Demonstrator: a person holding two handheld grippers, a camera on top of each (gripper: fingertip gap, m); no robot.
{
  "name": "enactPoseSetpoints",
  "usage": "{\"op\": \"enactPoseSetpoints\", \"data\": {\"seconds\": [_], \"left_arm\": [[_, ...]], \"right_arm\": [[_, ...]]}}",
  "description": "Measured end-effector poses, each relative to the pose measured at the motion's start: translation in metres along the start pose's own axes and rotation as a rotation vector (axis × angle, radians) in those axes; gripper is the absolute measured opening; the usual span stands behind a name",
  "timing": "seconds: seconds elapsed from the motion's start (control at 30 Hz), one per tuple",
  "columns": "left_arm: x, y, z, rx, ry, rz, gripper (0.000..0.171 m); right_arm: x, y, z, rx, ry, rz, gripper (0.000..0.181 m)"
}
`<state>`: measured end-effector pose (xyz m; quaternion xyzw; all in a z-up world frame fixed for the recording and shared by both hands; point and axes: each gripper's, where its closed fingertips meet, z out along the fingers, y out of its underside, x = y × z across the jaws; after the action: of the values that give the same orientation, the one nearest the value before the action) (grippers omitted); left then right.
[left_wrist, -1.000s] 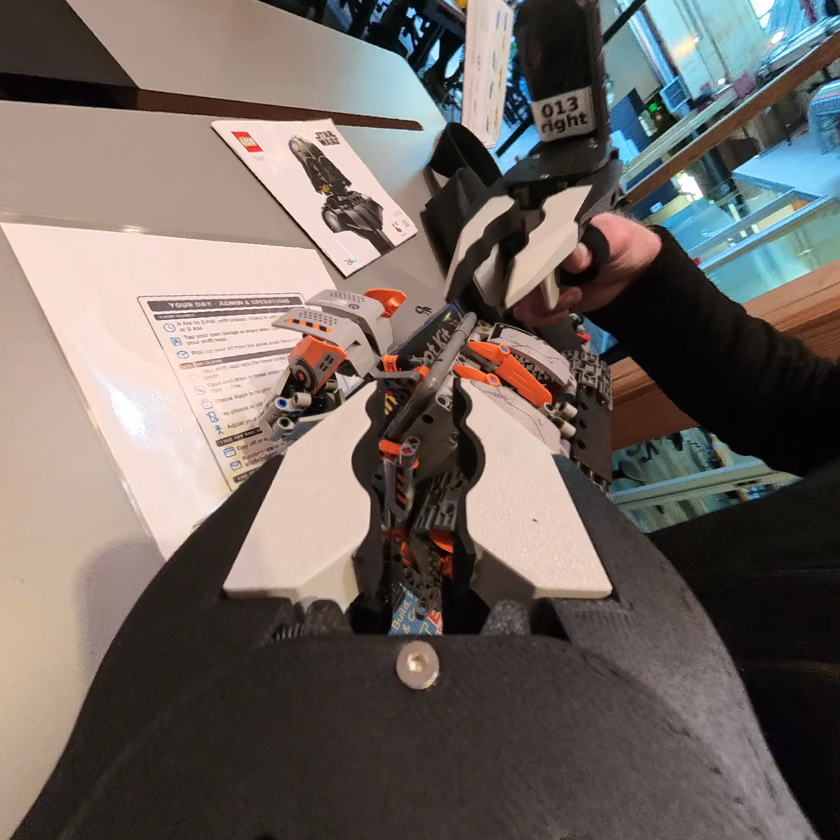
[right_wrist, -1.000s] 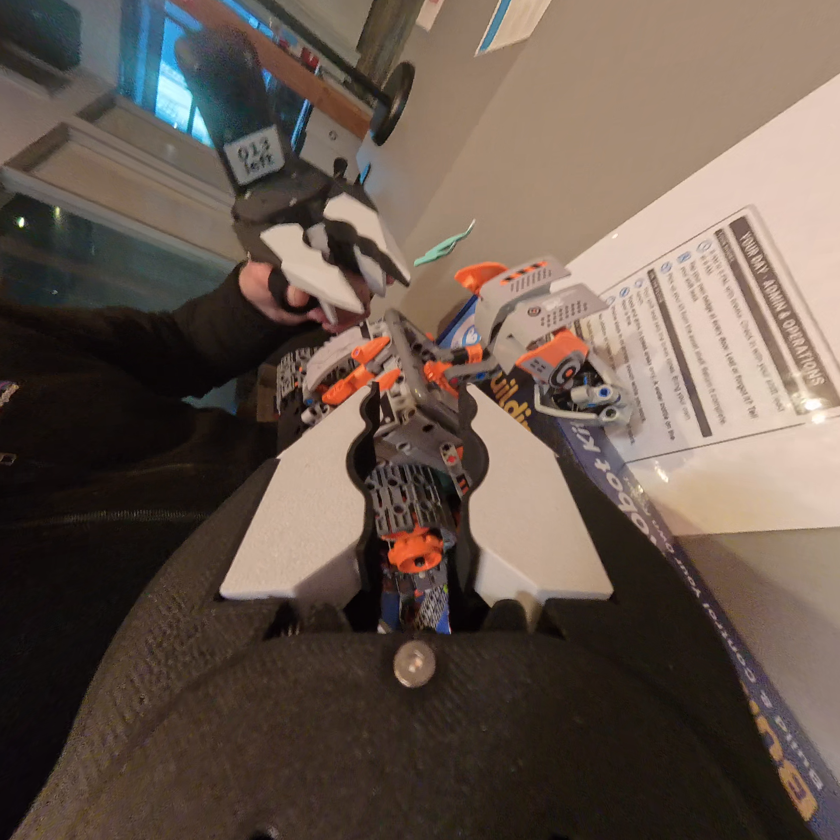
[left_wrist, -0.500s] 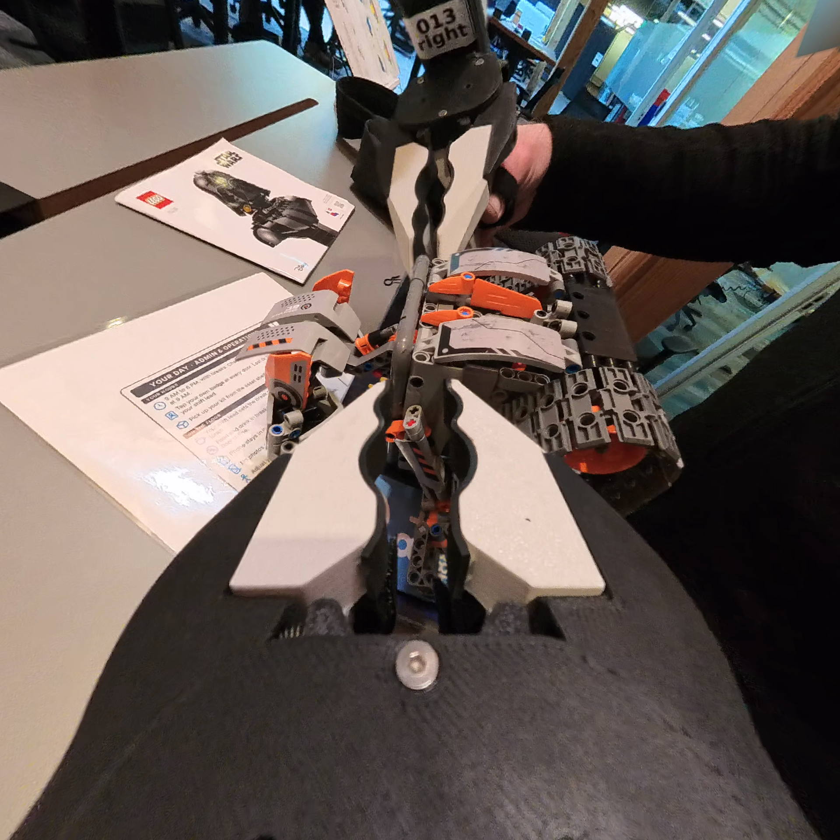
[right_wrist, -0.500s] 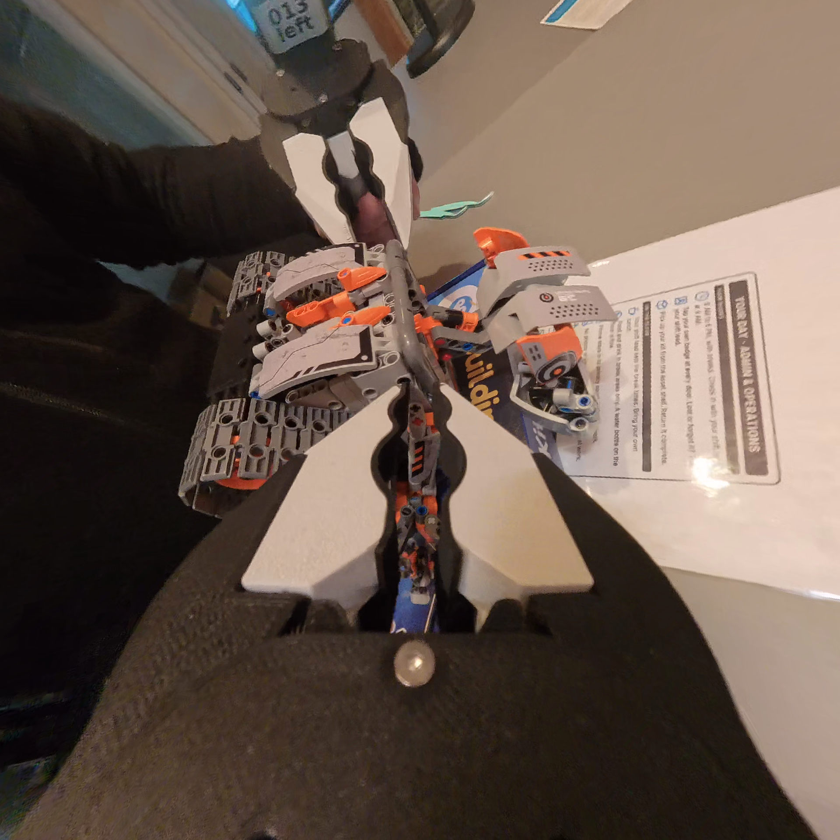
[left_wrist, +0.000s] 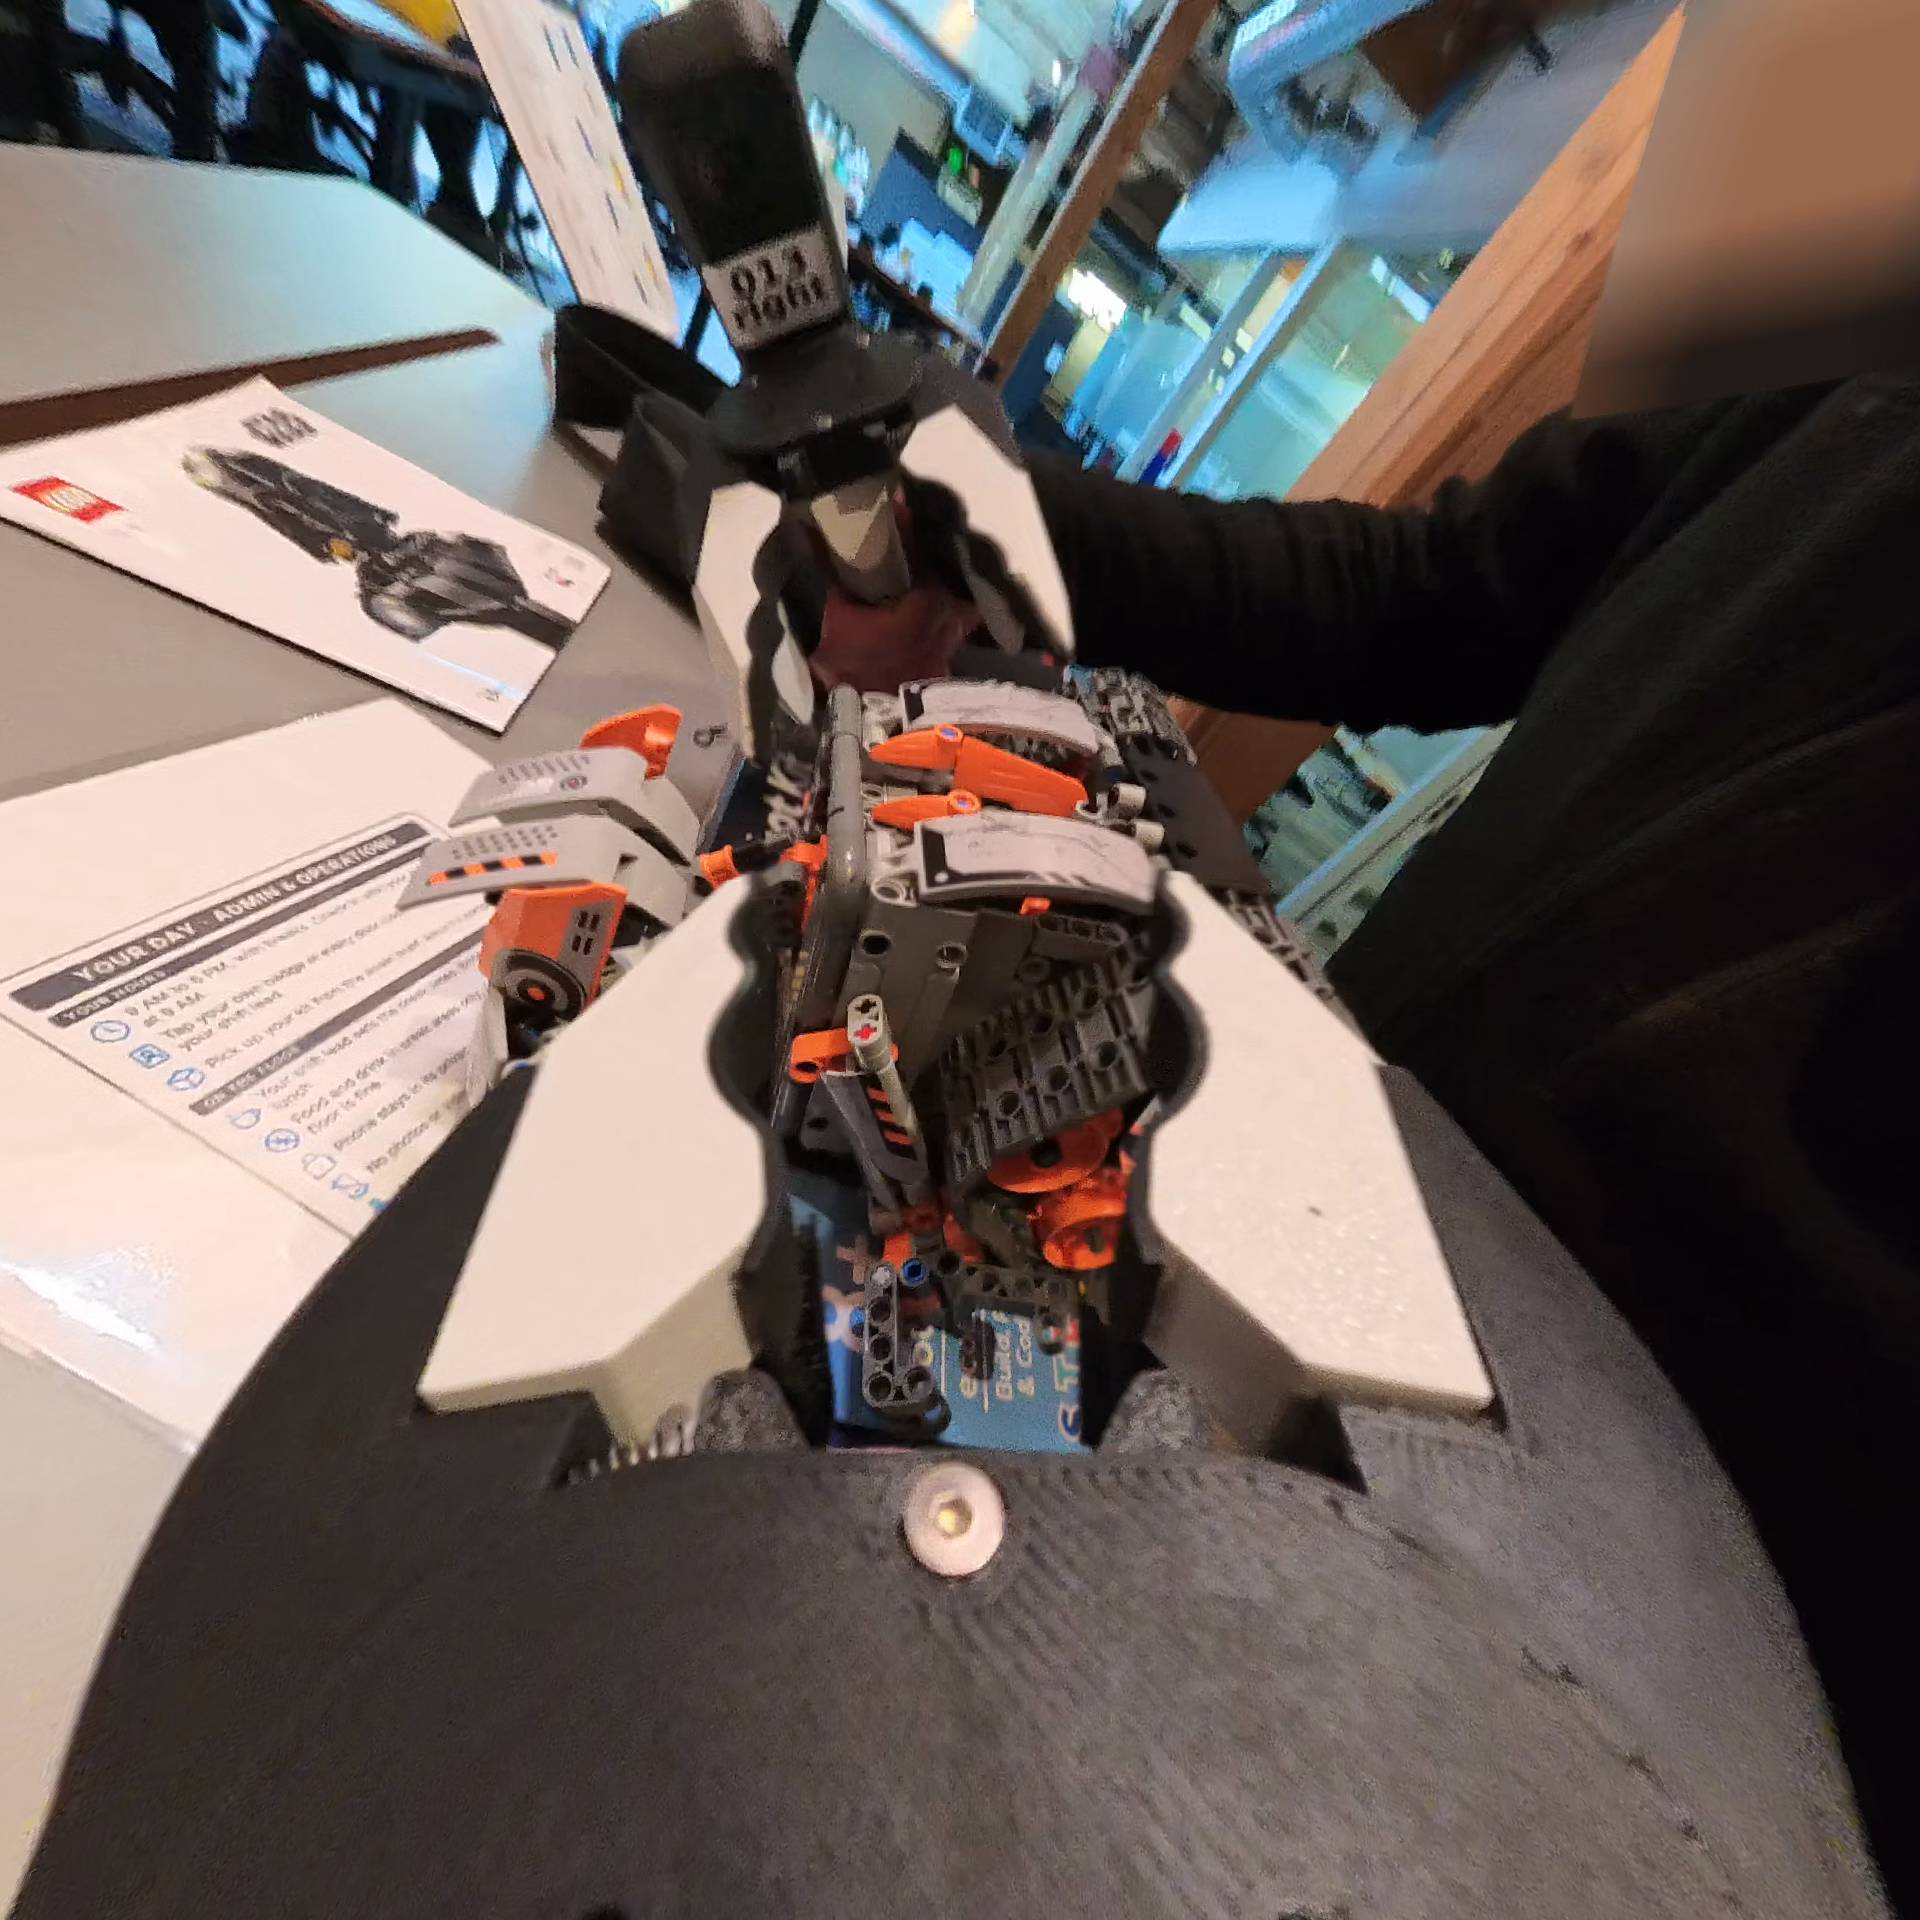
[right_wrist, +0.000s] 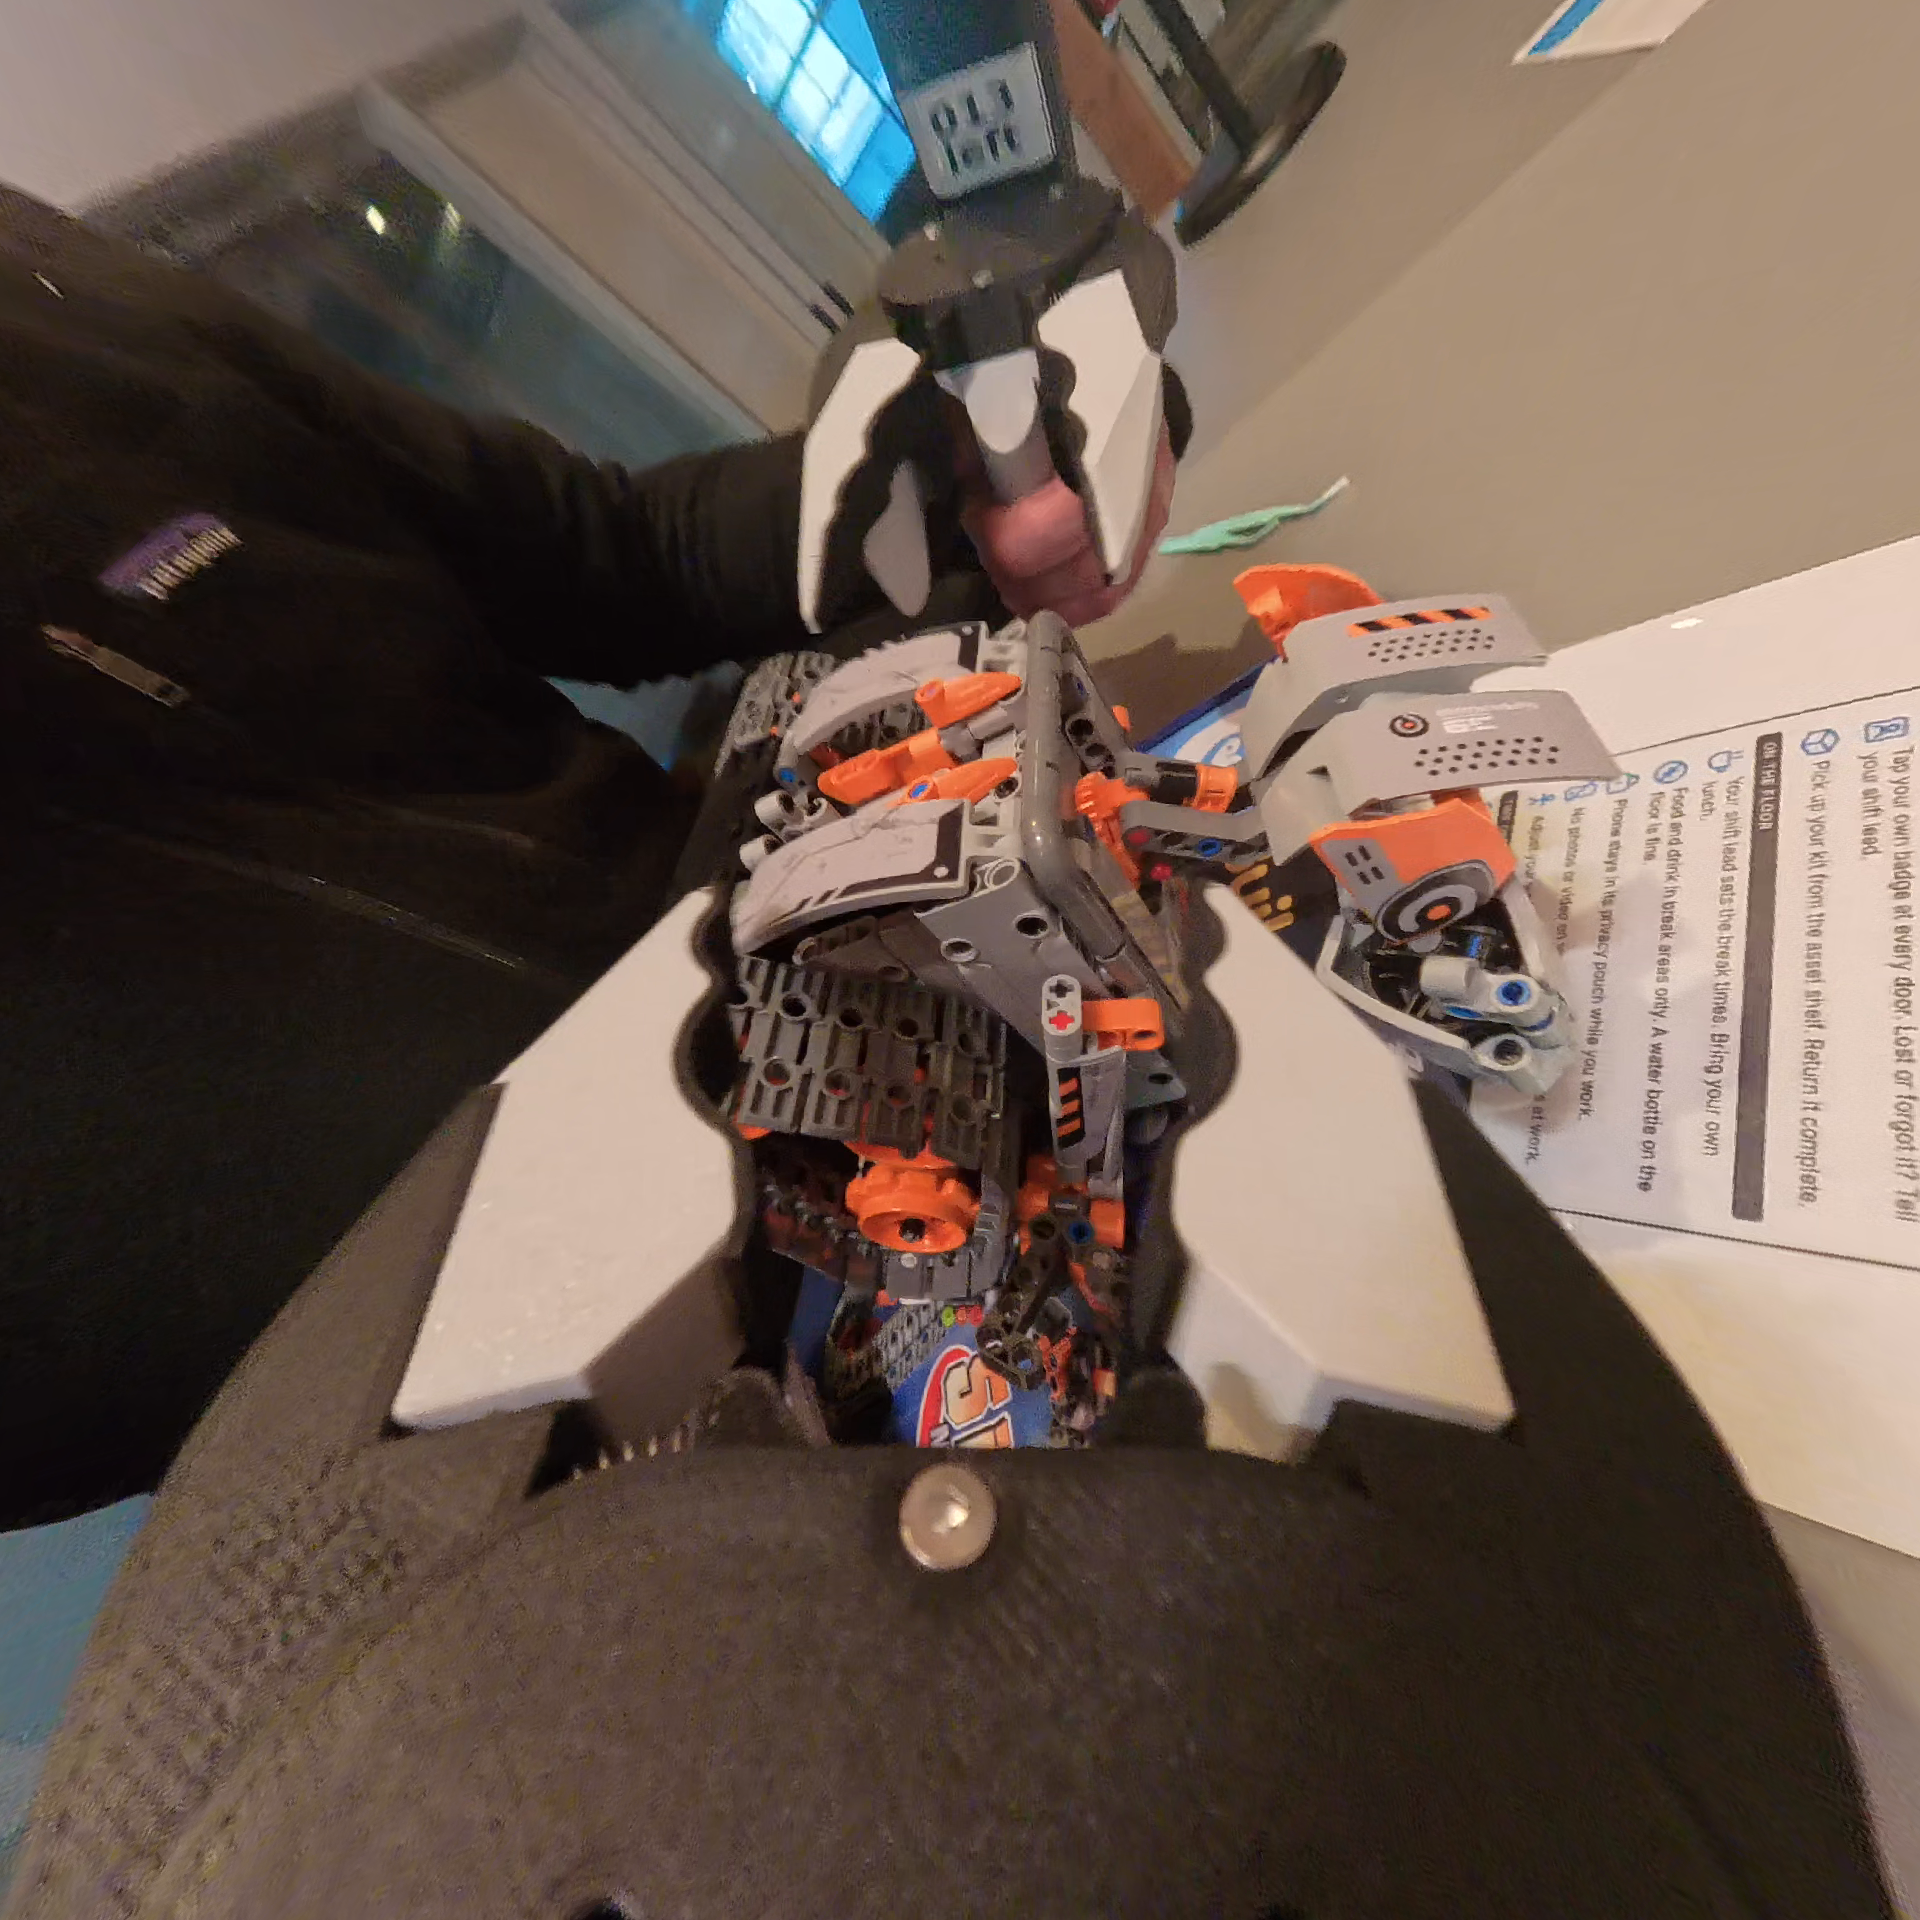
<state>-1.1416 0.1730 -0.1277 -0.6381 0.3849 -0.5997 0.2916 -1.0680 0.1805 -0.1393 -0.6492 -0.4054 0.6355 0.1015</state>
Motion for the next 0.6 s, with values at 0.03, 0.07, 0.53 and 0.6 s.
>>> {"op": "enactPoseSetpoints", "data": {"seconds": [0.03,0.07,0.53,0.6], "left_arm": [[0.001,0.004,0.003,-0.033,-0.007,0.009,0.080],[0.005,0.008,0.007,-0.059,0.006,0.013,0.085],[0.020,0.020,0.023,-0.202,0.011,0.019,0.088],[0.022,0.020,0.022,-0.204,0.006,0.035,0.087]], "right_arm": [[-0.001,0.003,0.004,-0.023,0.004,-0.015,0.097],[-0.004,0.008,0.007,-0.055,-0.004,-0.031,0.098],[-0.008,0.013,0.020,-0.109,0.033,-0.035,0.083],[-0.010,0.013,0.020,-0.109,0.042,-0.054,0.082]]}}
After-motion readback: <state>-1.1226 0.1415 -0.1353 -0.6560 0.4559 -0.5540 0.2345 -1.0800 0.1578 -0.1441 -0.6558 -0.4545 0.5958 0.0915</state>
